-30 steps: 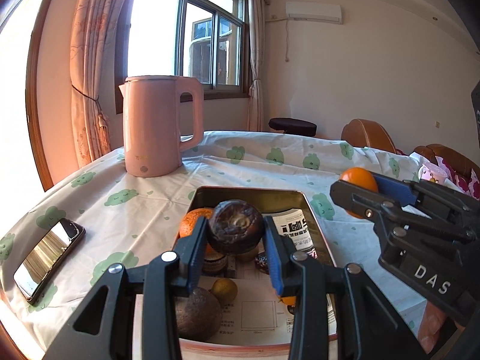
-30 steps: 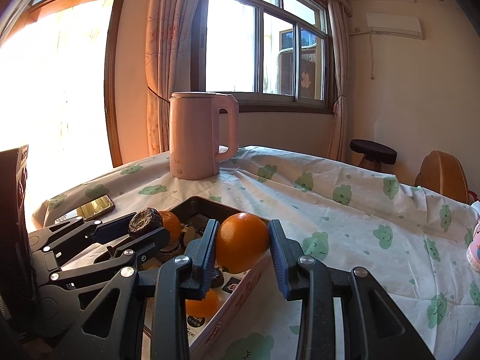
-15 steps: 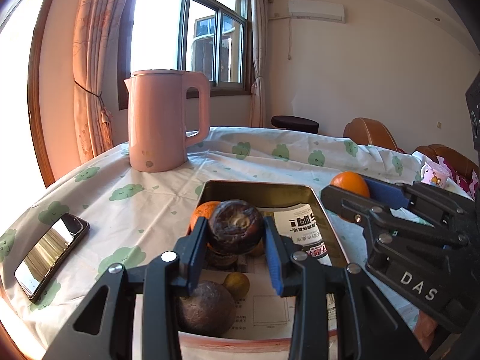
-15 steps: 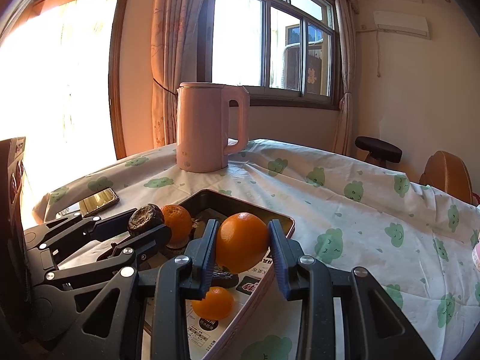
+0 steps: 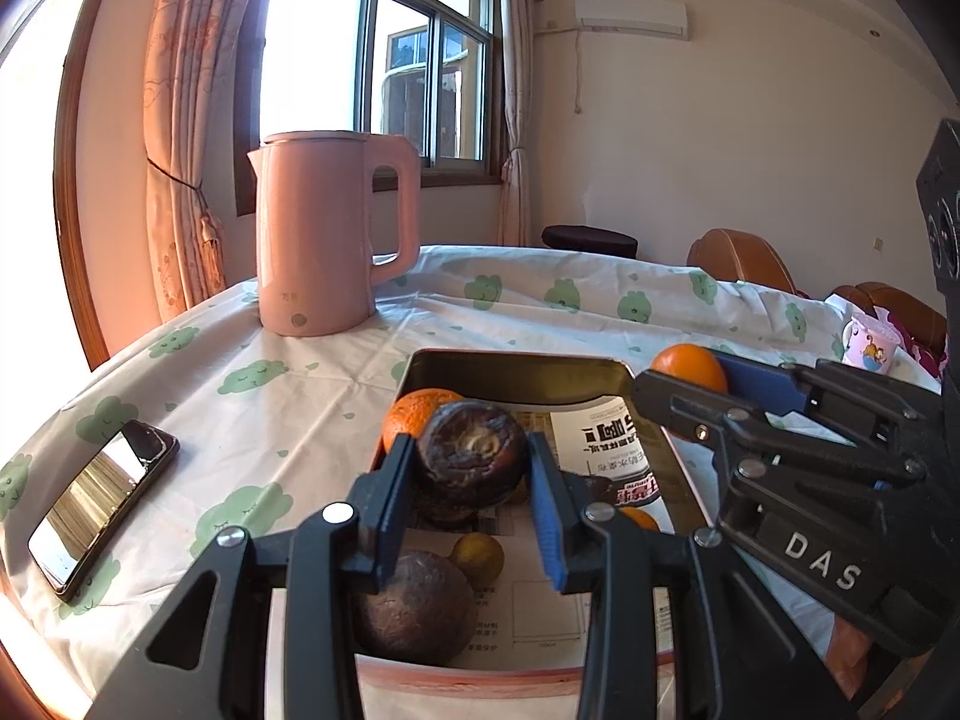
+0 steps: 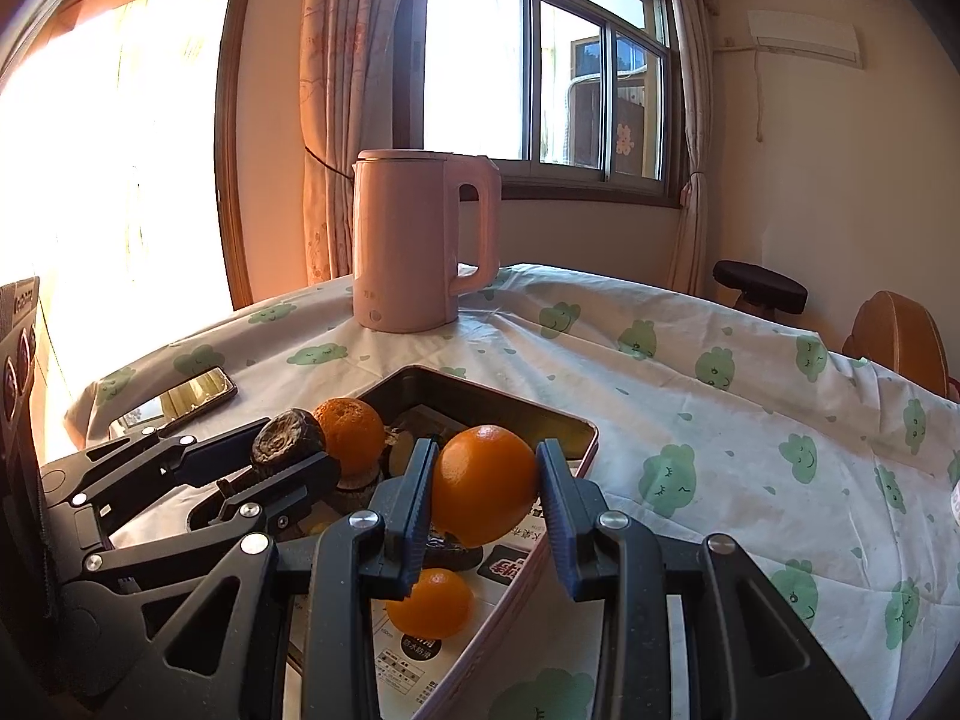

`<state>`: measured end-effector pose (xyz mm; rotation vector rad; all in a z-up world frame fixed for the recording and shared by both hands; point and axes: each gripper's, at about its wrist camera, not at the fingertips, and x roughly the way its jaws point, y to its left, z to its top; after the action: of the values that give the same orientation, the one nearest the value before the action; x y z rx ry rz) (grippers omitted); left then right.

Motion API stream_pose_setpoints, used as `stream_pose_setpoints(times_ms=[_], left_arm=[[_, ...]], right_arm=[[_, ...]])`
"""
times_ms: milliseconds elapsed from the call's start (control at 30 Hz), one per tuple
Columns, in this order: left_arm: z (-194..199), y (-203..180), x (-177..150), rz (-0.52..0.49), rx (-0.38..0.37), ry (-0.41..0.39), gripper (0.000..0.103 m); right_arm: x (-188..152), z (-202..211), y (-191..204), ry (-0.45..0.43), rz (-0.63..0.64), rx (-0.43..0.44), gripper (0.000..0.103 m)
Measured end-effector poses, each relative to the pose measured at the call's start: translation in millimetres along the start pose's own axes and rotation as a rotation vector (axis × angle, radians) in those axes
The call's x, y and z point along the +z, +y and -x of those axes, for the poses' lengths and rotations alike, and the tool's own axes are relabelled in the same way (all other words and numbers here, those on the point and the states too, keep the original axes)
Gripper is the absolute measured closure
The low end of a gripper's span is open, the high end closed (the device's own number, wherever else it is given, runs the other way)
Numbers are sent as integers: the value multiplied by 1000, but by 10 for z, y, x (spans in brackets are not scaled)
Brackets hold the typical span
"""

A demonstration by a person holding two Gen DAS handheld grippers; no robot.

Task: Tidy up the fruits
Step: 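Carry the dark brown fruit with the left tool while the right tool carries the orange over the box, then open the left tool releasing the brown fruit while the right tool releases the orange into the box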

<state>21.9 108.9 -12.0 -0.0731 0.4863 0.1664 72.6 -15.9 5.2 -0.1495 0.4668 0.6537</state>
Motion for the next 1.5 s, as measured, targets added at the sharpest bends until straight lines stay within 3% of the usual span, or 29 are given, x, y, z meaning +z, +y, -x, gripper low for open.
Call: stream_pose_setpoints(times_ms=[367,633,833,900,967,1067,1500], left_arm=[[-81,49,-37,-1,8,32,65],[-140,110,-64,20,21,65,62],[-62,137,-49,47,-13,60,51],[21,140,-34,50,4,28,25],[115,148,-8,56,10,-13,9],[207,136,40,56,4,-45,7],[309,31,98,35,7,-70,6]], right_arm=[[-24,-124,13,42,-5,15,67],[-143,-378,36,175,13,48,66],[-132,-256,-19,153,4,32,56],[-125,-191,-81,141,-21,26,49],[-123,-104,-153,125,-50,30,45],[-114,35,-221,91,-79,28,36],[-109,382,-293,26,-92,-34,33]])
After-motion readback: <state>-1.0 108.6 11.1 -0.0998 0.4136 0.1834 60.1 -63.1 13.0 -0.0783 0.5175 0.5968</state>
